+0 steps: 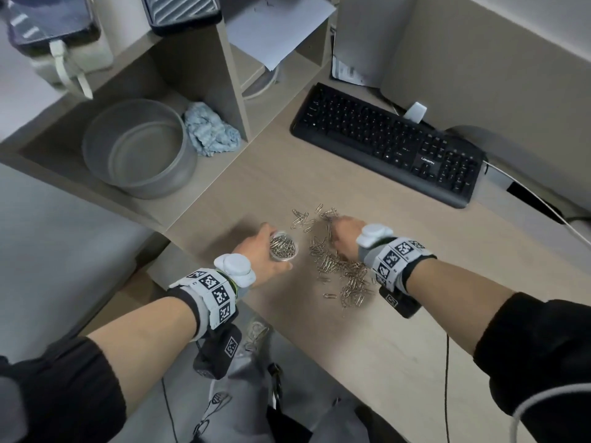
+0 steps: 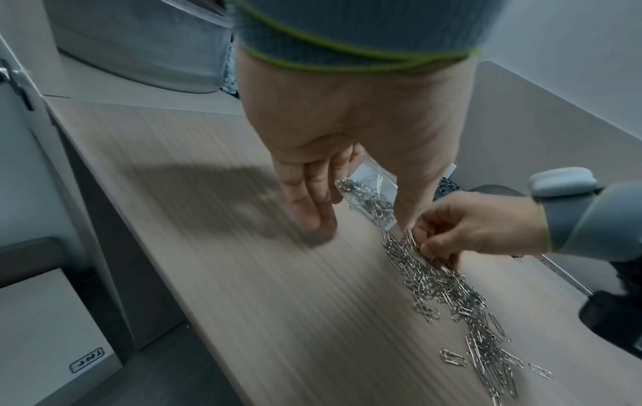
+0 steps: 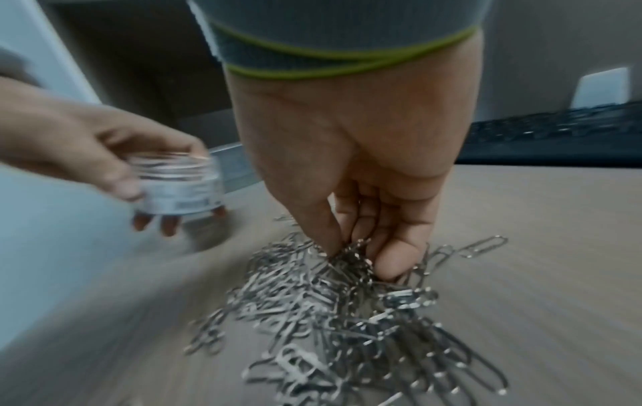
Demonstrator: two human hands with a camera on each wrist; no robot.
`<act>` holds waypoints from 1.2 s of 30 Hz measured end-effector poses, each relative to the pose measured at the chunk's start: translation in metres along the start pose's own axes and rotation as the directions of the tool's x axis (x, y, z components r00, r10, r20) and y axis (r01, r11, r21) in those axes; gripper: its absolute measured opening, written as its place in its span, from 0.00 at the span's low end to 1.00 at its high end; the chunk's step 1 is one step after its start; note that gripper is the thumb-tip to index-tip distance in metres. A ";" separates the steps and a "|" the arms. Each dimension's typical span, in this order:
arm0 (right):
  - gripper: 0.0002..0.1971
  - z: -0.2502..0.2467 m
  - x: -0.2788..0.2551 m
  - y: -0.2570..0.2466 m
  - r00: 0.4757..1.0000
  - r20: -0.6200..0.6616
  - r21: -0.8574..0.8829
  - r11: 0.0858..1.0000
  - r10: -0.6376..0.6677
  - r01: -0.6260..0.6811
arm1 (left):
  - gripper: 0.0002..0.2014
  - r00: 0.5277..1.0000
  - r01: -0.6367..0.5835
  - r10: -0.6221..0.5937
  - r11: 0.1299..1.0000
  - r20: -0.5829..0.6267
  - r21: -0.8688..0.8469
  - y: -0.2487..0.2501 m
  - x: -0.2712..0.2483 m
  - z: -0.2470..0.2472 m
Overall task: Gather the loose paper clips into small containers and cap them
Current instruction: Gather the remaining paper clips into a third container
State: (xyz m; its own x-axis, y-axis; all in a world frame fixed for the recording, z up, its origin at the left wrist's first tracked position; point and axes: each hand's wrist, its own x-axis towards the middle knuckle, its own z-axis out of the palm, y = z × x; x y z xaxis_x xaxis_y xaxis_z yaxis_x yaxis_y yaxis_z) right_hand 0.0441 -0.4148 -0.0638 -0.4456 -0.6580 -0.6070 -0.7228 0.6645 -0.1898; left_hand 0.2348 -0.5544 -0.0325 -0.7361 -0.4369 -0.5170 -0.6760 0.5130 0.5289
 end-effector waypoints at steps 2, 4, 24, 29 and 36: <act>0.13 0.001 -0.003 -0.002 0.999 0.042 -0.043 0.999 -0.026 0.027 | 0.35 1.000 0.013 -0.013 1.000 0.003 -0.018 0.001 0.000 -0.002; 0.13 -0.010 0.004 -0.007 1.000 -0.009 -0.070 0.997 -0.029 0.028 | 0.35 0.999 0.032 -0.032 0.999 0.006 -0.024 -0.002 0.000 -0.004; 0.07 -0.007 0.013 -0.025 0.949 -0.154 -0.111 0.959 -0.276 0.261 | 0.33 0.998 0.065 -0.065 0.997 -0.002 -0.033 -0.022 -0.011 -0.006; 0.24 -0.033 0.042 -0.019 0.982 -0.147 -0.176 0.980 -0.122 0.096 | 0.33 0.998 0.061 -0.061 0.998 0.002 -0.024 -0.030 -0.013 -0.005; 0.18 0.000 -0.005 -0.015 0.979 0.002 -0.206 0.958 -0.205 0.201 | 0.37 0.998 0.063 -0.062 0.998 0.013 -0.015 -0.024 -0.009 -0.007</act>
State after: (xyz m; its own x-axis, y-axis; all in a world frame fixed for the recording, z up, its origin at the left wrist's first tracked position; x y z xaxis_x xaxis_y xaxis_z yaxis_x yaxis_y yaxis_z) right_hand 0.0572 -0.4217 -0.0575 -0.2869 -0.7794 -0.5570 -0.8907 0.4311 -0.1444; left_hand 0.2571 -0.5677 -0.0361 -0.6919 -0.4581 -0.5581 -0.7213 0.4734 0.5056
